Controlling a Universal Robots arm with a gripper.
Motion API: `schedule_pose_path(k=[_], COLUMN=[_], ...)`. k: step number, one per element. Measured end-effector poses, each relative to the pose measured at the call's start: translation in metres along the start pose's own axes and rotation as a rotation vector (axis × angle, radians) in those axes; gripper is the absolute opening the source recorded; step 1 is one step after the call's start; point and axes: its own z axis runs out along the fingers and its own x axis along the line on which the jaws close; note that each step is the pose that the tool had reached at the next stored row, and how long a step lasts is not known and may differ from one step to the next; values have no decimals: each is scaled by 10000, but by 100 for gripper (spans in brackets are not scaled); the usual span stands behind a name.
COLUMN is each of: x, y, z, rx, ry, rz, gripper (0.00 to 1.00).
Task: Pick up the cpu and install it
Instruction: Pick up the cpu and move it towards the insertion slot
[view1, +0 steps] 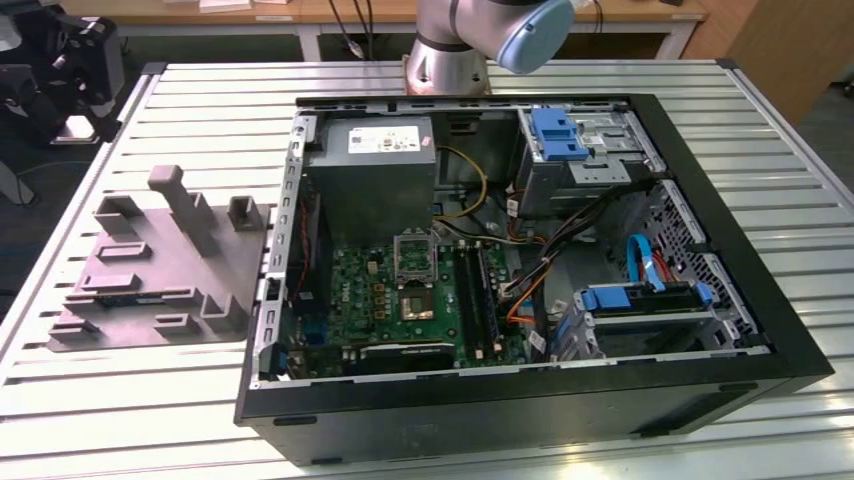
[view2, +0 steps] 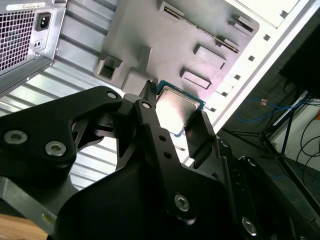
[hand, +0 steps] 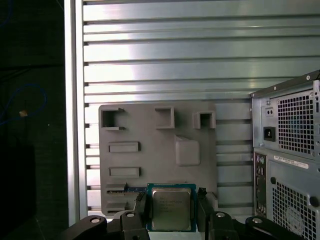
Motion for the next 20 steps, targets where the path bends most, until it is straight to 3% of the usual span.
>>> schedule_pose_path(k=[20], x=[-13], y=[4], z=[-58], rx=[0], ry=[0], rz=[-1], gripper=[47])
